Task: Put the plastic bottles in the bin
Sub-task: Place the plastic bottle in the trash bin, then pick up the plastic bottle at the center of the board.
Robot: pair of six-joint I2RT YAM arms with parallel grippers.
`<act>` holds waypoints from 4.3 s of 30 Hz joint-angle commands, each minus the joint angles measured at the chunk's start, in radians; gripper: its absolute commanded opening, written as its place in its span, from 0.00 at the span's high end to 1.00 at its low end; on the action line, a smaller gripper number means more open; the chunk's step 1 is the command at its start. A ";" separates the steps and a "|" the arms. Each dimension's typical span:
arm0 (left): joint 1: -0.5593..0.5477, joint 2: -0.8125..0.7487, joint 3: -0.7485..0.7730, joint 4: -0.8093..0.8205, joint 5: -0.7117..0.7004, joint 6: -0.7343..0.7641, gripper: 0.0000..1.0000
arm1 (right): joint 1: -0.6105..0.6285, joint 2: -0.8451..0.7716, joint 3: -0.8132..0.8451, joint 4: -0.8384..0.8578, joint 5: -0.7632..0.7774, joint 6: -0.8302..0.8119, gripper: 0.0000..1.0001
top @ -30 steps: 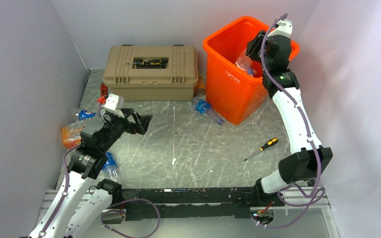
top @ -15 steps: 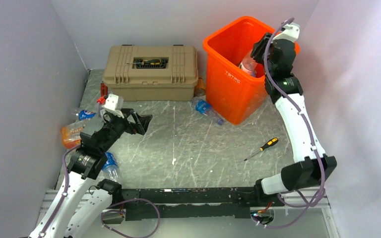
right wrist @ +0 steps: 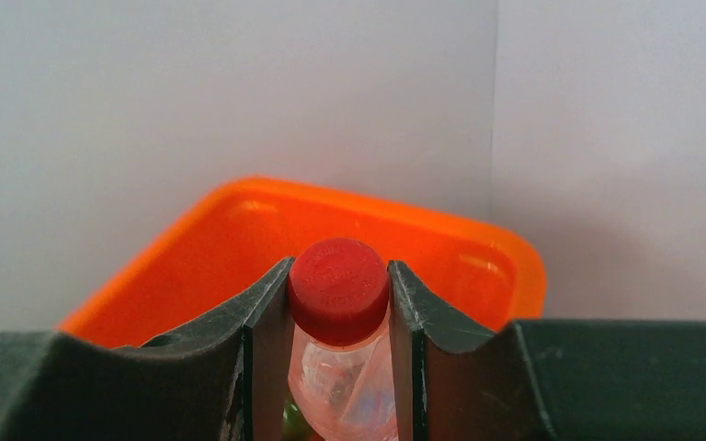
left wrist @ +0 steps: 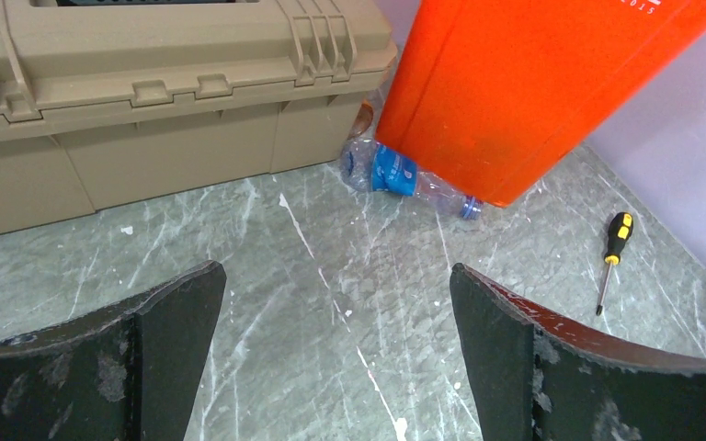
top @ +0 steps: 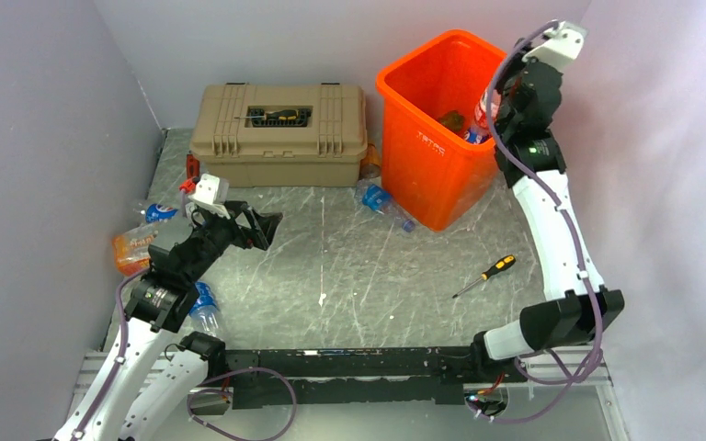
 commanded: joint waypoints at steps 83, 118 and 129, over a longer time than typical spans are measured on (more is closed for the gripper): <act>-0.264 0.586 -0.179 0.636 -0.138 -0.679 0.02 | 0.360 -1.288 -1.432 -0.122 -0.613 0.572 0.05; -0.442 1.619 0.355 1.094 -0.519 -1.065 0.27 | 0.359 -1.498 -1.424 -0.370 -0.499 0.596 0.05; -0.435 1.677 0.357 1.144 -0.502 -1.094 0.58 | 0.360 -1.494 -1.420 -0.384 -0.502 0.602 0.05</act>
